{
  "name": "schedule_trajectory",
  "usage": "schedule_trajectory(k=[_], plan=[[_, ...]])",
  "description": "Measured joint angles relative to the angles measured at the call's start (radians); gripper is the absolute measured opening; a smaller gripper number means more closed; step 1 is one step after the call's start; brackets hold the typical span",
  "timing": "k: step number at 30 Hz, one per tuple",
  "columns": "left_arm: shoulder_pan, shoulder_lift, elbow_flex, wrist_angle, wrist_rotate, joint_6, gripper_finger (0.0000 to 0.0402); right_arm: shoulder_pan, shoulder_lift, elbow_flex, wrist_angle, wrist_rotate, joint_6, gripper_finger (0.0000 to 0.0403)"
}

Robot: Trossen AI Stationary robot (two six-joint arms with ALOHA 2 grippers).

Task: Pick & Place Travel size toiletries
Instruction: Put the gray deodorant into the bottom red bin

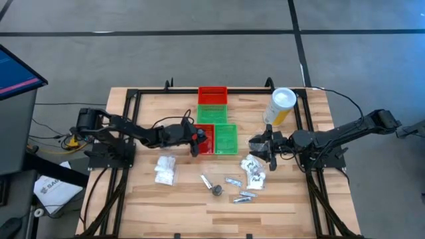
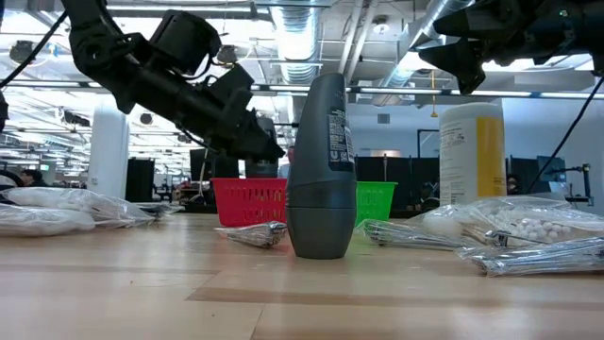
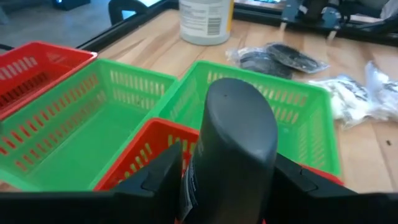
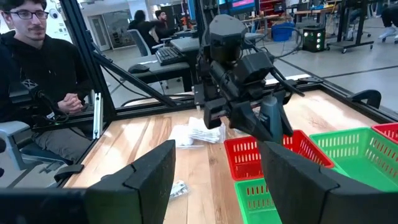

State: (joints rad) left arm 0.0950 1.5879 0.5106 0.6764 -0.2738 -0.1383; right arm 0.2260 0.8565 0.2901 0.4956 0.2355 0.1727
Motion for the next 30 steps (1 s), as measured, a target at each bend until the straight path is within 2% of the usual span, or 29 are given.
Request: schedule_trajectory(k=[9,15,30], plan=[[0.051,0.001,0.0,0.005,-0.004,0.002,0.0164,0.0,0.0,0.0,0.009,0.0,0.0,0.0225],[0.054,0.001,0.0,0.008,-0.004,0.003,0.0182,0.0,0.0,0.0,0.009,0.0,0.0,0.0225],[0.058,0.001,0.001,0.014,-0.01,0.003,0.0184,0.0,0.0,0.0,0.007,0.0,0.0,0.0225]])
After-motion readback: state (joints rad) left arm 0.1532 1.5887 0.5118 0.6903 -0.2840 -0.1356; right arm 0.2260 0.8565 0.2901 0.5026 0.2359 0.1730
